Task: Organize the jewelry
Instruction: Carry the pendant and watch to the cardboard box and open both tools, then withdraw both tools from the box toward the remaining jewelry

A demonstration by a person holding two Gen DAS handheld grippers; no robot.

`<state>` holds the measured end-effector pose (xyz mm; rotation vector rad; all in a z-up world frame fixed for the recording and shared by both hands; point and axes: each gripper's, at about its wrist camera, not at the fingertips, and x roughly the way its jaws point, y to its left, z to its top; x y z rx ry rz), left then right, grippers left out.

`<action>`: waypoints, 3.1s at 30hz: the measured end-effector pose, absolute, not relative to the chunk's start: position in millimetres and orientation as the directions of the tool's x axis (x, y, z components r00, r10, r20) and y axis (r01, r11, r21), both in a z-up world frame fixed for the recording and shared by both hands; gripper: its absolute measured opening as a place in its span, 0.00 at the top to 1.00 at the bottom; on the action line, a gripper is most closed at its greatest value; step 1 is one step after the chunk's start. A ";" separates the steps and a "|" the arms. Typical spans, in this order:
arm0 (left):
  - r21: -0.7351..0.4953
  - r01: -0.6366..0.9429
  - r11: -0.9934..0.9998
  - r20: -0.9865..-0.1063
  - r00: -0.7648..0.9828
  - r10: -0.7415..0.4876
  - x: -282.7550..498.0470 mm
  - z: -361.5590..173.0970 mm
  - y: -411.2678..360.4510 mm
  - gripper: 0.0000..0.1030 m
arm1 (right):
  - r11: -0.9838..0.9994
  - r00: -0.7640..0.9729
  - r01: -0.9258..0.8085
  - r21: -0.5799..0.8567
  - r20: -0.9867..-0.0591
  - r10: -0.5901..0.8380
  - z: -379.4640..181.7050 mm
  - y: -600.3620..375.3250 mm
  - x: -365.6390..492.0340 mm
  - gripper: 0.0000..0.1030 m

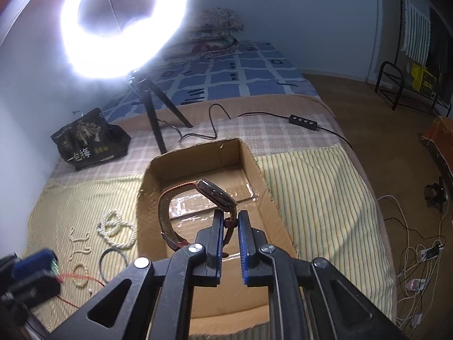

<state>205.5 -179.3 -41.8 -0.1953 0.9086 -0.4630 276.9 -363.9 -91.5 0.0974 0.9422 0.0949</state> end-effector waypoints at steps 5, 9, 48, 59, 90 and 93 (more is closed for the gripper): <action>-0.326 0.315 0.891 -0.741 0.500 -0.448 212.4 -62.3 -200.0 0.69 | 0.989 0.576 -0.022 0.144 -0.807 0.130 -99.7 -373.7 293.4 0.93; -0.313 0.310 0.898 -0.760 0.484 -0.433 217.6 -77.3 -209.7 0.69 | 0.989 0.567 -0.020 0.149 -0.813 0.134 -107.6 -374.4 303.1 0.93; -0.200 0.303 0.932 -0.771 0.538 -0.341 194.4 -63.6 -177.7 0.39 | 0.992 0.644 0.058 0.110 -0.763 0.047 -78.4 -386.7 268.1 0.17; -0.173 0.229 0.958 -0.766 0.580 -0.277 188.0 -48.7 -109.5 0.39 | 0.994 0.682 0.003 0.107 -0.727 0.076 -58.8 -367.8 230.5 0.13; -0.223 -0.014 0.975 -0.888 0.416 -0.197 190.7 -118.9 38.1 0.49 | 0.878 0.458 -0.464 0.120 -0.816 0.354 -118.0 -200.3 205.5 0.20; -0.239 -0.036 0.970 -0.904 0.373 -0.209 191.9 -135.6 43.9 0.52 | 0.850 0.402 -0.514 0.114 -0.843 0.357 -137.6 -181.0 207.7 0.27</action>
